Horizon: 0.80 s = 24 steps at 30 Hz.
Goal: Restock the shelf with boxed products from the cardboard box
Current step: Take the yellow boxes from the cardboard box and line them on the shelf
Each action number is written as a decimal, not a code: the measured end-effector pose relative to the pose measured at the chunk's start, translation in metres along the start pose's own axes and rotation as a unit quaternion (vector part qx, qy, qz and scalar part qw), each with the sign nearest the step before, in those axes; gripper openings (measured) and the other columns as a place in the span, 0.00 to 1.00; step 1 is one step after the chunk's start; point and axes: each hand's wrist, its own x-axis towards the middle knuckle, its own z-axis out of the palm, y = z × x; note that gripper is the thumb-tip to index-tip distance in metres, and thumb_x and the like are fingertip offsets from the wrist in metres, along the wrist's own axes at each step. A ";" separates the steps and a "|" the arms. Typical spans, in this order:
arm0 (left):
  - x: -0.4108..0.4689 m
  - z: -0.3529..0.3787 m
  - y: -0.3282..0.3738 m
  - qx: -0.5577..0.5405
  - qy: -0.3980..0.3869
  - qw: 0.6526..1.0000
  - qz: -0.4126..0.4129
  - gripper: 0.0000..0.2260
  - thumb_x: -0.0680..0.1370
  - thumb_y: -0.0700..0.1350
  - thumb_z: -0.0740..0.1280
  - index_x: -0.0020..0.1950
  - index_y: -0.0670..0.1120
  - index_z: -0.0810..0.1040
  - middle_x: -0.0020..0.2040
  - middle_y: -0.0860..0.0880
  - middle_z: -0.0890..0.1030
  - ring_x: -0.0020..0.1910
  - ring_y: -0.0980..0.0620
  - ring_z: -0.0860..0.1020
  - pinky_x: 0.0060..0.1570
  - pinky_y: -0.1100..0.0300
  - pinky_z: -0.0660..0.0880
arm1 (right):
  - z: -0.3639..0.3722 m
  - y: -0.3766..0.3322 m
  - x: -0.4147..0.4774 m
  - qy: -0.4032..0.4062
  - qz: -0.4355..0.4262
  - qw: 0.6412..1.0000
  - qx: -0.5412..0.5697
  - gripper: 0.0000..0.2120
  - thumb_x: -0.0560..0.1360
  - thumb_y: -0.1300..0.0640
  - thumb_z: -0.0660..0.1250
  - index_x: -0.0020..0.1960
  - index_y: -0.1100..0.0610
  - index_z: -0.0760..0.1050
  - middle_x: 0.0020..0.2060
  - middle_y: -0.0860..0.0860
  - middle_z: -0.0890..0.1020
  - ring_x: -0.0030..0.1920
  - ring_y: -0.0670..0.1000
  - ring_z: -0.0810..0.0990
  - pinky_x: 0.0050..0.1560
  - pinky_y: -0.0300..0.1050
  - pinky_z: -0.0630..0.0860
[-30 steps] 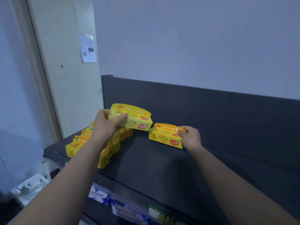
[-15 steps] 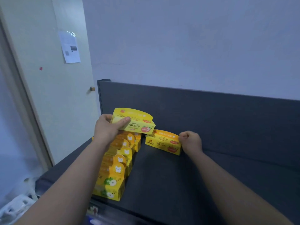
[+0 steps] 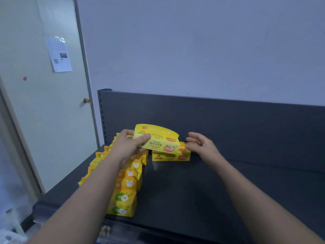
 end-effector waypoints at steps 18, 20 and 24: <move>-0.012 0.019 -0.005 0.292 0.033 0.934 0.203 0.12 0.77 0.47 0.68 0.59 0.44 0.78 0.51 0.51 0.80 0.49 0.54 0.77 0.49 0.60 0.75 | -0.039 0.024 -0.042 -0.005 0.016 0.984 -0.180 0.13 0.71 0.65 0.73 0.55 0.57 0.80 0.47 0.54 0.84 0.45 0.48 0.80 0.47 0.35 0.78; -0.013 0.017 -0.007 0.305 0.039 0.928 0.211 0.11 0.77 0.46 0.68 0.57 0.45 0.79 0.50 0.51 0.80 0.49 0.54 0.78 0.48 0.60 0.74 | -0.028 0.026 -0.038 -0.001 0.020 0.981 -0.193 0.12 0.72 0.64 0.73 0.54 0.55 0.80 0.46 0.52 0.84 0.44 0.47 0.80 0.47 0.36 0.78; -0.012 0.013 -0.008 0.334 0.051 0.916 0.217 0.09 0.77 0.47 0.67 0.56 0.45 0.79 0.49 0.51 0.80 0.49 0.52 0.78 0.48 0.57 0.76 | -0.007 0.030 -0.029 0.013 0.026 0.980 -0.198 0.11 0.73 0.61 0.73 0.54 0.54 0.79 0.37 0.44 0.81 0.33 0.36 0.77 0.33 0.29 0.72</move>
